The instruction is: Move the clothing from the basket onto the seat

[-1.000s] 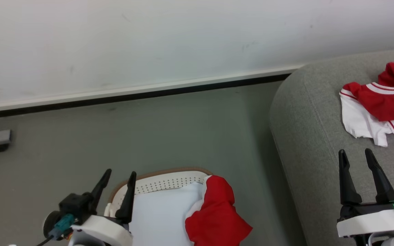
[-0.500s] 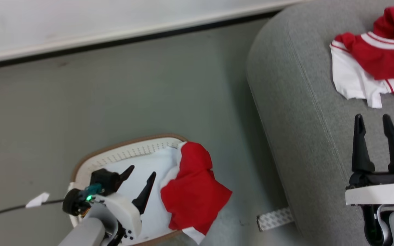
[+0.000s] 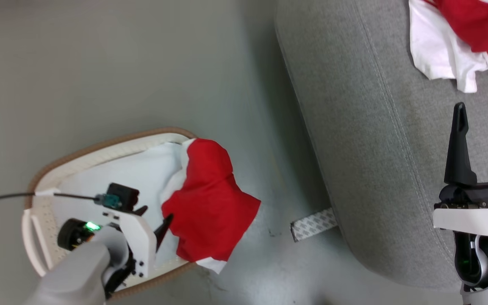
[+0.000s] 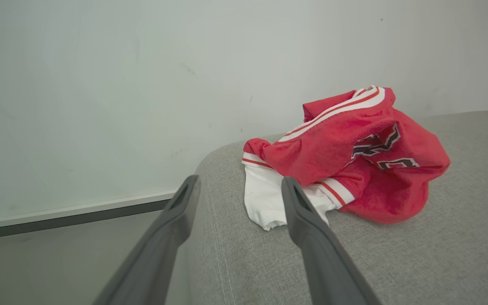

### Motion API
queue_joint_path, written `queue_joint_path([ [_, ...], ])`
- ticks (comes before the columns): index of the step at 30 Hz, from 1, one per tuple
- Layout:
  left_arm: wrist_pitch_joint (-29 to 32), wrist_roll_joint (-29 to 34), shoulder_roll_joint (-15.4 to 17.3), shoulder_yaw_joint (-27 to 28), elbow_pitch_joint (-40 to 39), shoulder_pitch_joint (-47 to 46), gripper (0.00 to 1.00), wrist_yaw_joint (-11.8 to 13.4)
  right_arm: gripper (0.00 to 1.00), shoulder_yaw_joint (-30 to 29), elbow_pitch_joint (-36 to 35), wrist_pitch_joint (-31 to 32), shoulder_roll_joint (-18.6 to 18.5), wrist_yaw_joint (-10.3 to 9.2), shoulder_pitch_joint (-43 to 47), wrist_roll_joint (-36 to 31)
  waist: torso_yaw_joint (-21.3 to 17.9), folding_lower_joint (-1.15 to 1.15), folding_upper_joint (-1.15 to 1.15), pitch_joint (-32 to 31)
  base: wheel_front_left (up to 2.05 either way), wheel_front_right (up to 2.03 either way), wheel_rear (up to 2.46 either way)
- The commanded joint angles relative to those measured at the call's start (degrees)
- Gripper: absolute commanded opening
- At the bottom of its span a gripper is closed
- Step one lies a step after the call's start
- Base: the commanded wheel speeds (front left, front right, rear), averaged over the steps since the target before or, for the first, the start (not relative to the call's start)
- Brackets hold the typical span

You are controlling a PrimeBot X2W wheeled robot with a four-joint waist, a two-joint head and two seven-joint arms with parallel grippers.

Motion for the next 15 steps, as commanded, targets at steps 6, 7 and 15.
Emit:
queue_joint_path([
  [6, 3.68, -5.65, 2.89, -2.97, 2.01, -3.84, 1.00, 0.10, 1.00, 1.32, -2.58, -0.02, 0.24, -0.13, -1.44, 1.90, -4.16, -0.02, 0.00, 5.57, 0.00, 0.00, 0.00],
  [7, 4.41, -6.10, 3.26, -3.61, 2.42, -4.33, 1.00, 0.10, 1.00, 1.52, -2.98, -0.02, 0.23, -0.13, -1.42, 2.27, -4.55, -0.02, 0.00, 6.14, 0.00, 0.00, 0.00],
  [15, 7.17, -11.32, 5.45, -6.60, 4.31, -7.48, 1.00, 0.10, 1.00, 2.85, -5.23, -0.02, 0.24, -0.13, -1.53, 4.83, -7.11, -0.02, 0.00, 9.75, 0.00, 0.00, 0.00],
])
